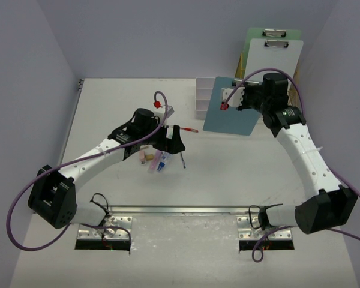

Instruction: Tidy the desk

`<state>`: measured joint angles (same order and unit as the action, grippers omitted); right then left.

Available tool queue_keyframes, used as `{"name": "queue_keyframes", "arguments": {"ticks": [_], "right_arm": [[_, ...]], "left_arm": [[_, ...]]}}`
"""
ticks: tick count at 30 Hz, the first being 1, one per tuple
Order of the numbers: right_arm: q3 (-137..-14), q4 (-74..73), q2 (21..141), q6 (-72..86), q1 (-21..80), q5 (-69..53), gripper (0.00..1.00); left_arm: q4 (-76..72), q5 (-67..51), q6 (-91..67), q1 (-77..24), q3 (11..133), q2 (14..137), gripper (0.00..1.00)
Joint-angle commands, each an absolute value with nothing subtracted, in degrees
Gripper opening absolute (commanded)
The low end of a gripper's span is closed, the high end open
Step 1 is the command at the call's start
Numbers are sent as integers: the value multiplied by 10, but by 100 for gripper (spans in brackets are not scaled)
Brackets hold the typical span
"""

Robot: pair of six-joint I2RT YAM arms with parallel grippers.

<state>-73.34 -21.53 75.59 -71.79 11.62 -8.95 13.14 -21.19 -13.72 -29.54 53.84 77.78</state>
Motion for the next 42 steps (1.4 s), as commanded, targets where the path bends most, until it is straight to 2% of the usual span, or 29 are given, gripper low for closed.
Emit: {"name": "queue_keyframes", "arguments": {"ticks": [1, 16, 23, 42], "right_arm": [[-774, -170, 737, -745, 105, -97, 0], [-889, -181, 767, -788, 19, -159, 0], [-948, -179, 815, -812, -63, -224, 0], [-1049, -154, 938, -859, -158, -321, 0]], "left_arm": [[117, -206, -134, -288, 551, 761, 100], [113, -207, -126, -289, 543, 756, 100], [111, -208, -128, -290, 542, 756, 100], [105, -203, -131, -289, 535, 766, 100]]}}
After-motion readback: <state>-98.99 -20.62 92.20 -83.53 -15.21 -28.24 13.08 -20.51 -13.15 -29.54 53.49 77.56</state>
